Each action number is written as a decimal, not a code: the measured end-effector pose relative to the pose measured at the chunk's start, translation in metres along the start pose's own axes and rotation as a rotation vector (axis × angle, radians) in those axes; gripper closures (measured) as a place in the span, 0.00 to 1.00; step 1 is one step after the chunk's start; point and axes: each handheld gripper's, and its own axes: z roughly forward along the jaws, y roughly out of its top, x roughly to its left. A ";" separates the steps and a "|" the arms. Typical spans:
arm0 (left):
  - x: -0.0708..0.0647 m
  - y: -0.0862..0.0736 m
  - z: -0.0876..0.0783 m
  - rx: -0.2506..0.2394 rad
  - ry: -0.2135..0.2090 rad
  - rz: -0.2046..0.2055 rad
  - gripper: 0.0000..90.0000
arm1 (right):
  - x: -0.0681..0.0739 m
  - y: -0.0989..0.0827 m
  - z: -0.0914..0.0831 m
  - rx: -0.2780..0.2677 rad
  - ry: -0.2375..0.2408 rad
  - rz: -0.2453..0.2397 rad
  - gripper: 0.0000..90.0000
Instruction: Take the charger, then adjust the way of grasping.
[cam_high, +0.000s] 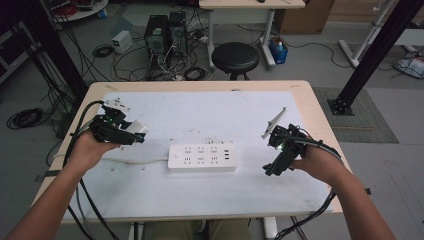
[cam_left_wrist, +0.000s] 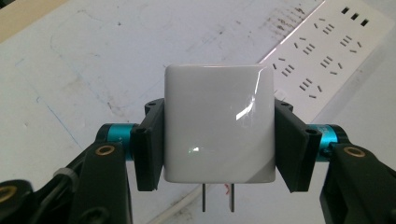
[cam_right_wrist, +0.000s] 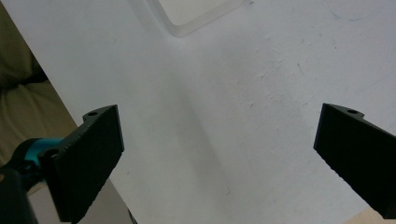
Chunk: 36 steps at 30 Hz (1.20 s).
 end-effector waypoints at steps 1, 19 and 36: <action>-0.001 0.000 0.000 0.002 -0.002 0.003 0.47 | 0.000 0.000 0.000 -0.002 0.000 0.000 0.01; -0.045 0.028 0.003 -0.021 -0.109 0.225 0.47 | 0.015 0.000 -0.019 -0.215 0.066 0.090 0.01; -0.095 0.051 0.022 -0.005 -0.212 0.432 0.47 | 0.035 0.025 -0.015 -0.421 0.225 0.241 0.01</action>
